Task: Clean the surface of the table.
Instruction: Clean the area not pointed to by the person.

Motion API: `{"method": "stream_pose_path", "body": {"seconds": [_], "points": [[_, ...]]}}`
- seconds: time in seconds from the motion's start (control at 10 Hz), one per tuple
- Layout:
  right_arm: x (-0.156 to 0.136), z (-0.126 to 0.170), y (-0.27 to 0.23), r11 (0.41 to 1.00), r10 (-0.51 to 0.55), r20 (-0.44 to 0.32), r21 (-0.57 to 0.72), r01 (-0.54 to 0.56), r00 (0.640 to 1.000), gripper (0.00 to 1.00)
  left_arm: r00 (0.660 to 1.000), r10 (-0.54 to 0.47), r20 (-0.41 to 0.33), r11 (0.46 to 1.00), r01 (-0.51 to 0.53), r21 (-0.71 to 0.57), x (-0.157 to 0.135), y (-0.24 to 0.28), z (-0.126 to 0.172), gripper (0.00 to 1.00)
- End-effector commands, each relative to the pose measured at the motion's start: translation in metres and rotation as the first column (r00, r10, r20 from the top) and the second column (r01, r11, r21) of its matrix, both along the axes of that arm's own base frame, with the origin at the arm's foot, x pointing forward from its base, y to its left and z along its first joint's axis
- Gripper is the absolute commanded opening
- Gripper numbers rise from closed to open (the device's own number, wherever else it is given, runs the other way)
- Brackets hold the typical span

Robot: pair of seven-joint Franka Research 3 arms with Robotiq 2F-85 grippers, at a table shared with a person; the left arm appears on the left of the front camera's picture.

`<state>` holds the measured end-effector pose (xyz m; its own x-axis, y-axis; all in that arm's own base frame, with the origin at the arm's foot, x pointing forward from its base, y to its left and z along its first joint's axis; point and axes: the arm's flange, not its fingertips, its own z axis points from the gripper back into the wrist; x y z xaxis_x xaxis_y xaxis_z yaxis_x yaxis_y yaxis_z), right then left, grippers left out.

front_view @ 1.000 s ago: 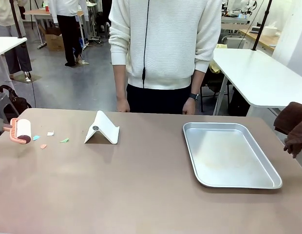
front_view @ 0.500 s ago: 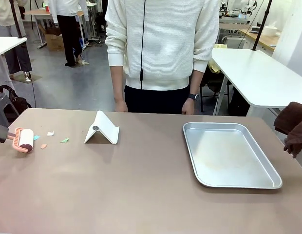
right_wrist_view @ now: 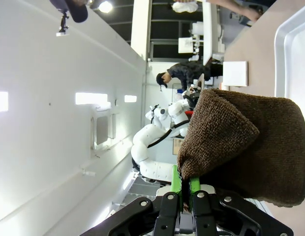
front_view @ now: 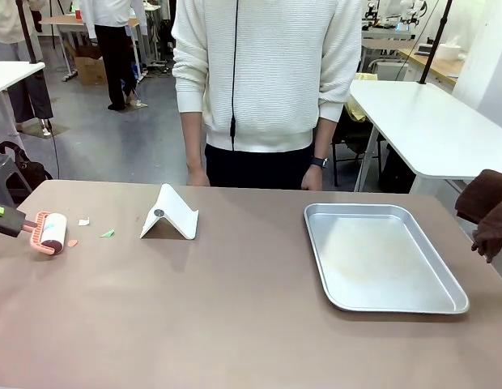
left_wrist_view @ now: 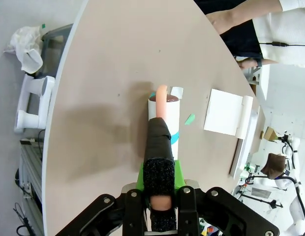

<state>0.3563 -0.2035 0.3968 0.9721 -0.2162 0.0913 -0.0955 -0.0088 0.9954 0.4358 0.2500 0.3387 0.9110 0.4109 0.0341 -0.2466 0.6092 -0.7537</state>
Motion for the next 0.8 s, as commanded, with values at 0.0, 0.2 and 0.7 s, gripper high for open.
{"method": "stream_pose_path", "body": {"seconds": [0.0, 0.2, 0.7], "points": [[-0.003, 0.005, 0.001, 1.000, -0.002, -0.001, 0.001, 0.002, 1.000, 0.07, 0.998, -0.010, -0.054, 0.998, 0.014, 0.062, 0.006, -0.012, -0.016, 0.22], [-0.003, 0.005, 0.001, 1.000, -0.002, -0.001, 0.001, 0.002, 1.000, 0.07, 0.997, -0.048, -0.065, 0.996, 0.053, 0.074, 0.007, -0.035, -0.016, 0.22], [-0.003, 0.005, 0.001, 1.000, -0.002, -0.001, 0.001, 0.002, 1.000, 0.07, 0.987, -0.130, -0.089, 0.983, 0.140, 0.115, 0.024, -0.081, -0.015, 0.22]]}}
